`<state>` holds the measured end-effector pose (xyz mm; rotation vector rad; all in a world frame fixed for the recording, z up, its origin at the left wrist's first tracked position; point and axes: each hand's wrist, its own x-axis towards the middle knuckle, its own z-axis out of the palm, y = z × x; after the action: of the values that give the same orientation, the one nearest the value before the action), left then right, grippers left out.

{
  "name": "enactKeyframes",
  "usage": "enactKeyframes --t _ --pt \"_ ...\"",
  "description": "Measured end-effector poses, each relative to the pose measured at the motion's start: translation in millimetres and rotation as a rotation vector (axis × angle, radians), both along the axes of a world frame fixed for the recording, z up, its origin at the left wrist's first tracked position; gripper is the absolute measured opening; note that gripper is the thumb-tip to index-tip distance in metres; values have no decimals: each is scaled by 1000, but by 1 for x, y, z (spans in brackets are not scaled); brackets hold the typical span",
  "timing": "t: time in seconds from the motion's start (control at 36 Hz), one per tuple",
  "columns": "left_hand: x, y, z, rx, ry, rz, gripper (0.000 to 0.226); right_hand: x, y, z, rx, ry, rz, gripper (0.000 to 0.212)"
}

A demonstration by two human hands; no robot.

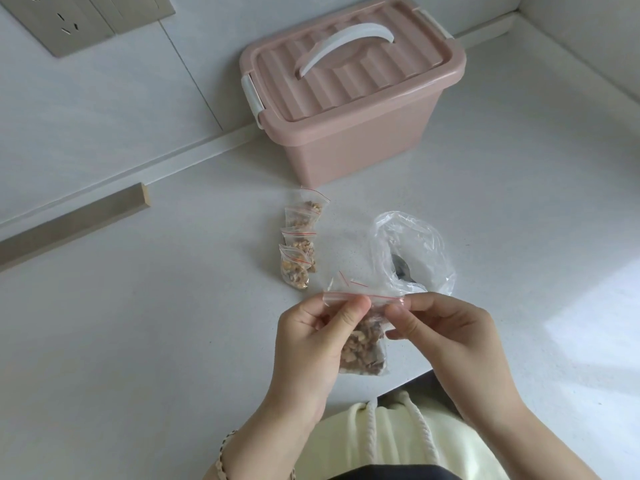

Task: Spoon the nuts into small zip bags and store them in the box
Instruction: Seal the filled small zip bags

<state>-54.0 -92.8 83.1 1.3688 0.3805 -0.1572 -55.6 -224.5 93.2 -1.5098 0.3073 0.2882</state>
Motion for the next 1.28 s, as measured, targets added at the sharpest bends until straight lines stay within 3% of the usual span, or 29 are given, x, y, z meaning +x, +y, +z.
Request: enactKeyframes --t 0.22,0.36,0.47,0.56,0.67,0.78,0.89,0.97,1.06,1.28 --pt "0 0 2 49 -68 -12 13 4 -2 3 145 5 -26 9" --pt "0 2 2 50 -88 -46 21 4 -5 0 205 -1 -33 8" --pt "-1 3 1 28 -93 -47 31 4 -8 -4 272 -6 17 42" --pt "-1 3 1 35 -101 -61 23 5 -10 -6 297 -4 17 49" --pt "-1 4 0 56 -104 -94 23 6 -9 -6 271 -29 -8 45" --pt "1 5 2 58 -103 -200 14 7 -10 -5 135 -79 -13 14" --pt "3 5 0 96 -132 -217 11 5 -8 -2 33 -146 8 33" --pt "4 6 -2 125 -170 -225 11 6 -8 1 17 -160 22 3" --pt "4 7 -3 173 -233 -223 19 7 -9 0 -2 -183 51 23" --pt "6 7 -4 290 -299 -244 8 6 -6 1 -27 -203 34 21"
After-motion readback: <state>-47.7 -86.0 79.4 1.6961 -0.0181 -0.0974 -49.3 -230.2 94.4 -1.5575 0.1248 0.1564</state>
